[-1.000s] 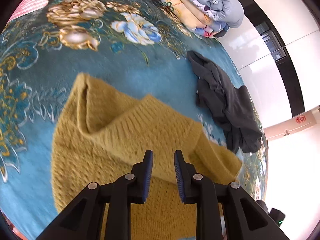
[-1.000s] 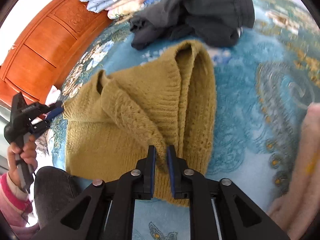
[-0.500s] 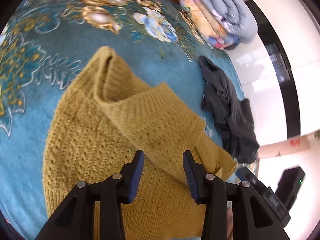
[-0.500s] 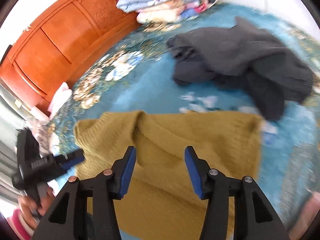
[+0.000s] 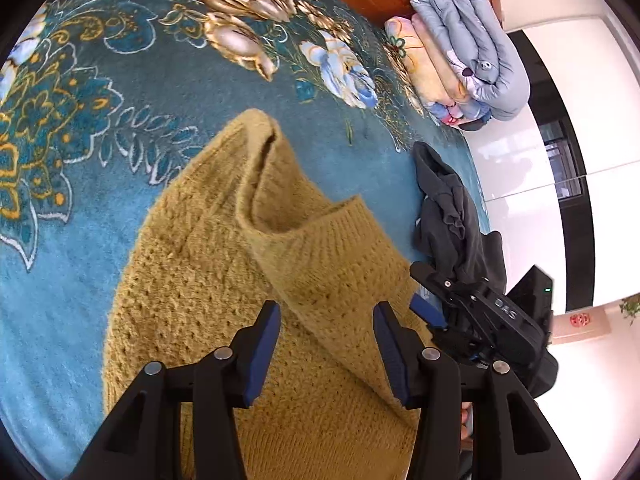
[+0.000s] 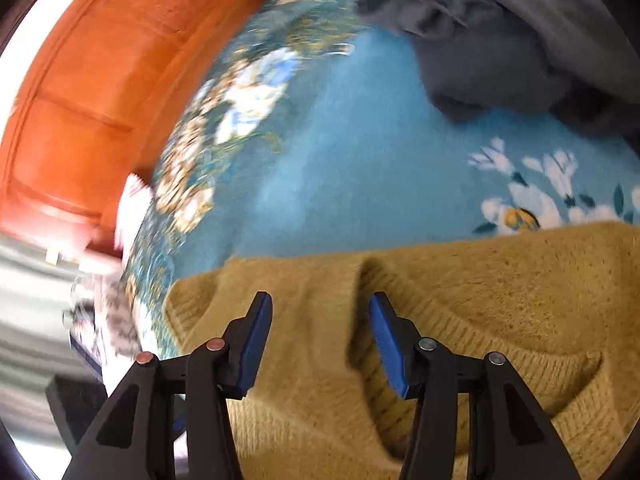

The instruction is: Fold clothes

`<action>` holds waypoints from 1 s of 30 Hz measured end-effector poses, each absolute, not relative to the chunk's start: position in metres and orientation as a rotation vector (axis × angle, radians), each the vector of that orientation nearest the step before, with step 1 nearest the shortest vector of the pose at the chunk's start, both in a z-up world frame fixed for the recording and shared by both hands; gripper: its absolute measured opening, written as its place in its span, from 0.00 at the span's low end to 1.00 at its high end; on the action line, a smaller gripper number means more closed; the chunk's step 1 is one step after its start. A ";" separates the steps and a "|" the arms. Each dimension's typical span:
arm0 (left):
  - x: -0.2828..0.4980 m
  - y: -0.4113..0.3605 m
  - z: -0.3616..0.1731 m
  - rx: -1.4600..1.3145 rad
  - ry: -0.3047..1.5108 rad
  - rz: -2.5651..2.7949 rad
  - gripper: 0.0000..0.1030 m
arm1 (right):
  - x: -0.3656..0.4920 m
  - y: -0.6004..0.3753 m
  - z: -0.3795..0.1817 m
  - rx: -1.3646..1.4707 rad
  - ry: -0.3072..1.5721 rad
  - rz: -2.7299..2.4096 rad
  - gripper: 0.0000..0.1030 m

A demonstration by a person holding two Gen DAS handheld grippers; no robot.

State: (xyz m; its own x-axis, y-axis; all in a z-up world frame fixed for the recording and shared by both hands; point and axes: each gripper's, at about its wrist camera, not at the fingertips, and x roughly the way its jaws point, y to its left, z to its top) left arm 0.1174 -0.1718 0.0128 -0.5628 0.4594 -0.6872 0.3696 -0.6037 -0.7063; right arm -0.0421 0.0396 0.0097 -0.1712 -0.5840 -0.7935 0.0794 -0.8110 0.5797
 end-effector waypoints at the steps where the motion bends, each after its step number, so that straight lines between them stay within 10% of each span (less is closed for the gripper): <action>1: 0.118 -0.173 0.013 -1.434 -1.376 2.355 0.51 | -0.042 0.042 0.009 1.660 -0.611 -2.034 0.40; 3: 0.119 -0.176 0.013 -1.421 -1.389 2.350 0.51 | -0.041 0.044 0.012 1.642 -0.667 -2.037 0.06; 27: 0.128 -0.156 0.008 -1.668 -1.357 2.104 0.58 | 0.156 0.027 0.074 1.427 -0.133 -1.860 0.07; 30: 0.132 -0.159 0.004 -1.714 -1.360 2.106 0.56 | 0.164 0.060 0.079 1.445 -0.217 -1.906 0.31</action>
